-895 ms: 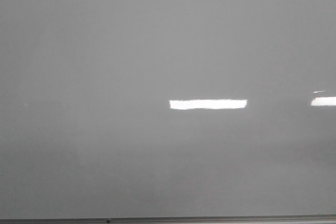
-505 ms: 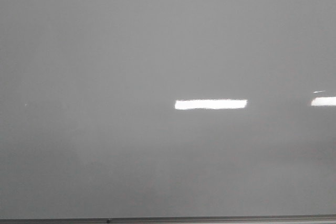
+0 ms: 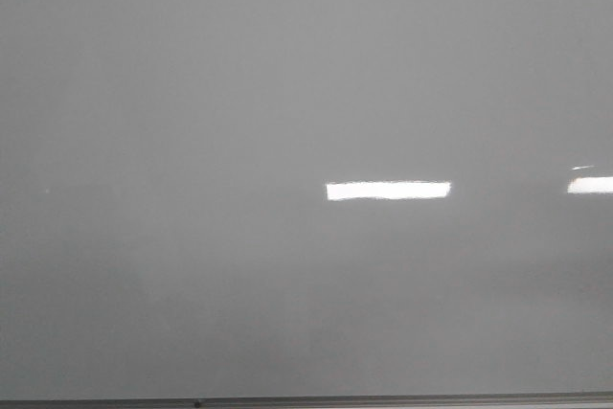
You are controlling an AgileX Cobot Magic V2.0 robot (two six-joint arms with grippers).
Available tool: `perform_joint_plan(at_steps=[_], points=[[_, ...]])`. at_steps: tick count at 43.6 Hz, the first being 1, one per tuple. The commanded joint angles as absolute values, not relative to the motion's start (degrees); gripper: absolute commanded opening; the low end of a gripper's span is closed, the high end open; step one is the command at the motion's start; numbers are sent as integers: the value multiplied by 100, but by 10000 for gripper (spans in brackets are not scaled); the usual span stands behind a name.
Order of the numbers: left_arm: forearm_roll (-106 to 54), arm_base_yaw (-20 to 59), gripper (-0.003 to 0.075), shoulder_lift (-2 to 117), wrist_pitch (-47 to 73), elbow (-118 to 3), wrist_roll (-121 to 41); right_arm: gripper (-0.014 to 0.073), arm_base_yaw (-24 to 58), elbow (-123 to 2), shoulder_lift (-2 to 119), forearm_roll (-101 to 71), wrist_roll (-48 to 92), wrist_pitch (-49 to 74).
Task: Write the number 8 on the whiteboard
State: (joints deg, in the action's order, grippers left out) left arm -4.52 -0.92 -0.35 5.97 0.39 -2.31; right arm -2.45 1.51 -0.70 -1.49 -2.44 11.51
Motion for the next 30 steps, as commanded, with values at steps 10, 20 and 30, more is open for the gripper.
perform_joint_plan(at_steps=[10, 20, 30], points=[[-440, -92, -21, -101, 77, 111, -221, -71, -288, 142, -161, -98, -223, 708], [-369, -92, -21, -101, -797, 81, -222, -71, -288, 83, -161, -177, -223, 96], [-276, -92, -21, 72, -504, -1004, -232, -71, -288, -1076, -44, -177, -223, 917]])
